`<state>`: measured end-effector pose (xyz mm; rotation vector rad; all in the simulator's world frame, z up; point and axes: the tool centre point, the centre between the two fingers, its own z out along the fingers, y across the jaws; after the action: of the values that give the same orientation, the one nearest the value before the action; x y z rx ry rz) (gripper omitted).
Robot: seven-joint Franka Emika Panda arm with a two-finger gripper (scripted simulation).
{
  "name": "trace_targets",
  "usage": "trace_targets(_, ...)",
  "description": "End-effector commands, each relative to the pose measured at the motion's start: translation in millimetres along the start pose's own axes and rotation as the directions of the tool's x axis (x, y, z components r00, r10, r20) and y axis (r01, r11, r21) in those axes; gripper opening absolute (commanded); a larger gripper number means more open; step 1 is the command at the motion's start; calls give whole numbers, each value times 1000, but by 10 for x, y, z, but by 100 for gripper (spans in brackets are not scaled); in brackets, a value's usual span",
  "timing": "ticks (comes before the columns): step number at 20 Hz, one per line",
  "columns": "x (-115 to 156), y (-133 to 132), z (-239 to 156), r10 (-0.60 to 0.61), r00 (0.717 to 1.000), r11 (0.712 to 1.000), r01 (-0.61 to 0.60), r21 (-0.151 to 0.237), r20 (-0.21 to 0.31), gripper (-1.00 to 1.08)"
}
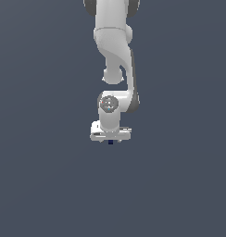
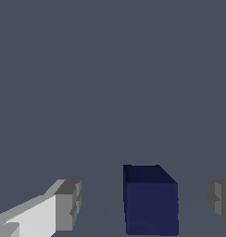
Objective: Pick up the object and move it to a goal position.
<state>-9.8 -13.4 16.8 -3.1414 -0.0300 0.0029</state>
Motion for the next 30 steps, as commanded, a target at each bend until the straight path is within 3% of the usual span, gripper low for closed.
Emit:
trace_targets(1, 10, 1, 36, 0, 1000, 1000, 0, 0, -2, 100)
trace_targets(2, 11, 1, 38, 0, 1000, 1000, 0, 0, -2, 100)
trace_targets(3, 11, 1, 38, 0, 1000, 1000, 0, 0, -2, -100)
trace_targets(19, 0, 24, -57, 0, 1000, 1000, 0, 0, -2, -100)
trace_targets(30, -80, 195, -747, 0, 1000, 1000, 0, 0, -2, -100)
